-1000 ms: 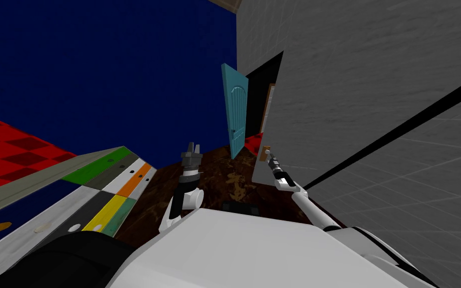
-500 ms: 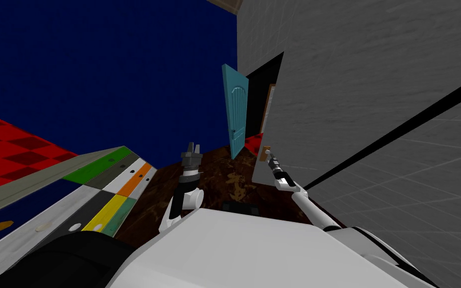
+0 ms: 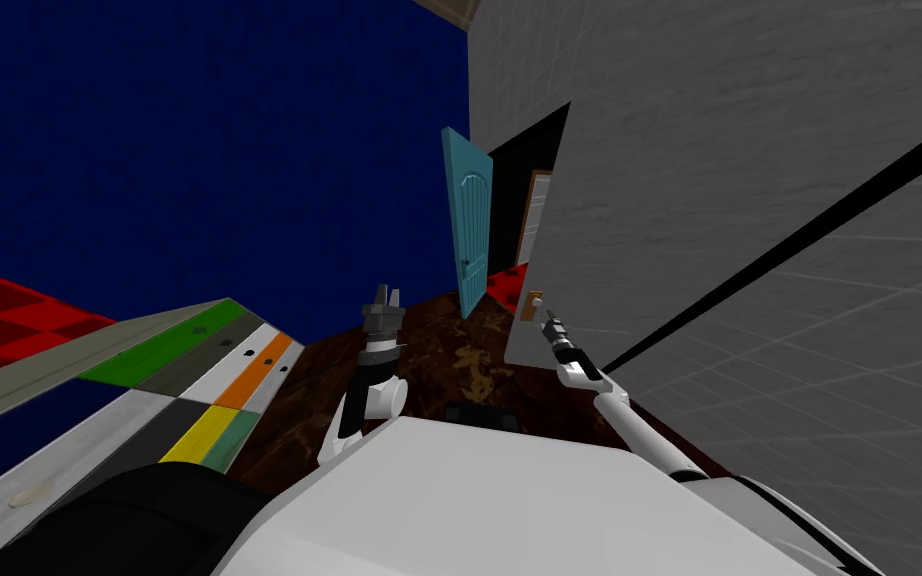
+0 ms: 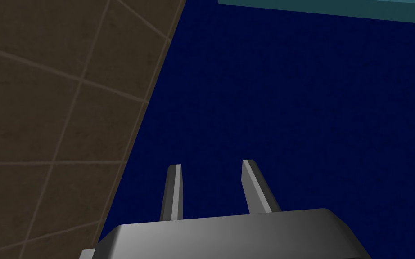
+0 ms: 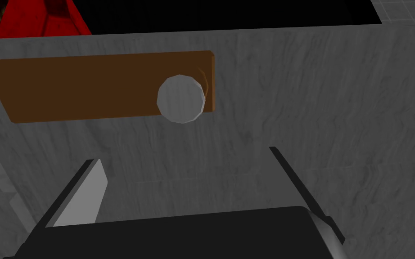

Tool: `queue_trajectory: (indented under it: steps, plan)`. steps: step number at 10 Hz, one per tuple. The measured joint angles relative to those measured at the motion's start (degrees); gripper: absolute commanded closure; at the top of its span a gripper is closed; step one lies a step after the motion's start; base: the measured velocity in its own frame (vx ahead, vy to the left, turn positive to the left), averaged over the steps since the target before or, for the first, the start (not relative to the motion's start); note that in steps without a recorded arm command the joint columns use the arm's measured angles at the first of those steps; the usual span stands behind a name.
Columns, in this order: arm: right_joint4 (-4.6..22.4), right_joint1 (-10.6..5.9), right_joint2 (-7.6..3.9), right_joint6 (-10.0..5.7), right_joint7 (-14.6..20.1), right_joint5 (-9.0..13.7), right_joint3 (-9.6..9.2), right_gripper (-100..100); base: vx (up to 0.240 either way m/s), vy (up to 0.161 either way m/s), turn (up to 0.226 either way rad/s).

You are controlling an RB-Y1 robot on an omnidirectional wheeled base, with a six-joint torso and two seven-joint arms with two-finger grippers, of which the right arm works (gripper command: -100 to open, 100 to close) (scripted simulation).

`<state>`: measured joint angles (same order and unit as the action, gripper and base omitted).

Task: Pull the door open

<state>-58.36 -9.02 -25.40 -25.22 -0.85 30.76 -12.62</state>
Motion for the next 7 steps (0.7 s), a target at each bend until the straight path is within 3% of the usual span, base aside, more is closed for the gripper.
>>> queue_trajectory:
  steps: [3, 7]
  plan:
    - [-1.8, 1.7, -0.69, 0.38, -0.2, 0.5, 0.62, -100, 0.042, 0.04, -0.025]
    - [-0.7, 0.9, -0.14, 0.4, -0.4, 0.0, 1.51, -100, 0.206, -0.029, 0.038]
